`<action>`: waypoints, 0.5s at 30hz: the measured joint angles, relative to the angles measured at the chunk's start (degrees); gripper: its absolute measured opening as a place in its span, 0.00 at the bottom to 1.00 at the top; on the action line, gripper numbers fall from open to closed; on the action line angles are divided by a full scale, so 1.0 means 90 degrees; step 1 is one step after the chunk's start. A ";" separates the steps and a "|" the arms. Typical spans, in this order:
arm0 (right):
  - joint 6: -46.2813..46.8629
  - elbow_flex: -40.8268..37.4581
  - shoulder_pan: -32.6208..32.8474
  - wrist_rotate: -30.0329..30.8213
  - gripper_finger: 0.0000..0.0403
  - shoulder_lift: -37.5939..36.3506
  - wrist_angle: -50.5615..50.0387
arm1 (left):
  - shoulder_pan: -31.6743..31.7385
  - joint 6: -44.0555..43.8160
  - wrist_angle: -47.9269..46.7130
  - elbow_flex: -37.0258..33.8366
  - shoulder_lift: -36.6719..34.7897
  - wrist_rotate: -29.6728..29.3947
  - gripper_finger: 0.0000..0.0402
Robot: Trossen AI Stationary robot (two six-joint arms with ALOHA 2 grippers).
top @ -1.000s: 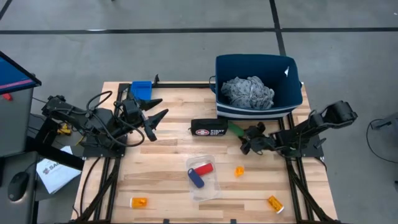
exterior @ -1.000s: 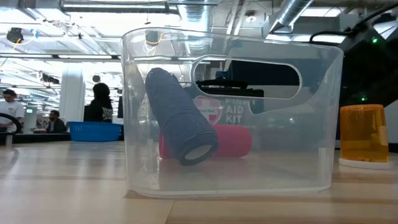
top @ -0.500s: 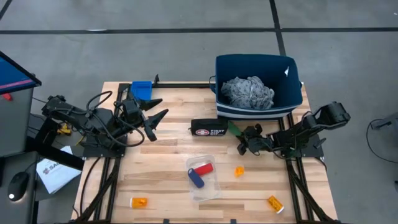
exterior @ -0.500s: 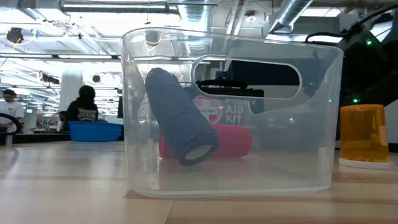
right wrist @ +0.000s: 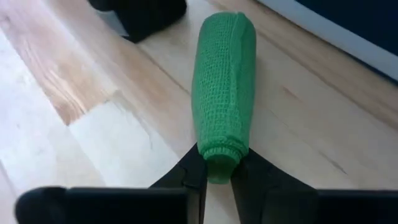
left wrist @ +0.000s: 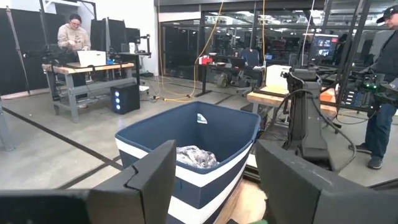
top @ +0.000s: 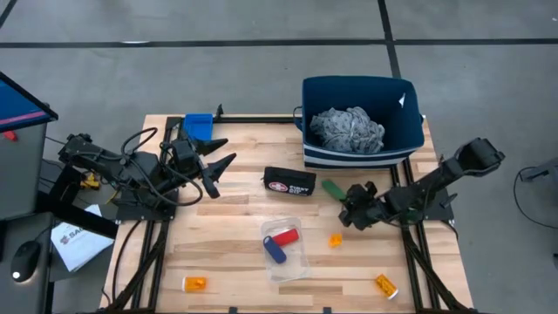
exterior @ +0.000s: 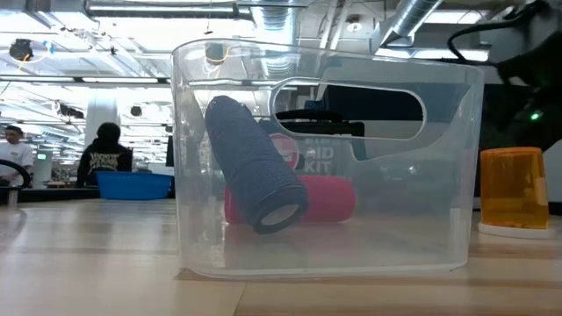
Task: Pick & place medical supplies in basket/bin
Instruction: Put the green bandage into the transparent bin
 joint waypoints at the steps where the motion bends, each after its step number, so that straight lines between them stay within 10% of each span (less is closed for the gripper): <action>1: 0.0261 0.0090 0.0120 0.0012 0.11 -0.0082 -0.0349 | 0.0000 0.0000 0.0000 0.0000 0.0000 0.0000 0.52; 15: 0.2540 0.2641 0.2003 0.0186 0.09 -0.0484 -0.4730 | 0.0000 0.0206 -0.0007 0.0000 0.0000 -0.0027 0.52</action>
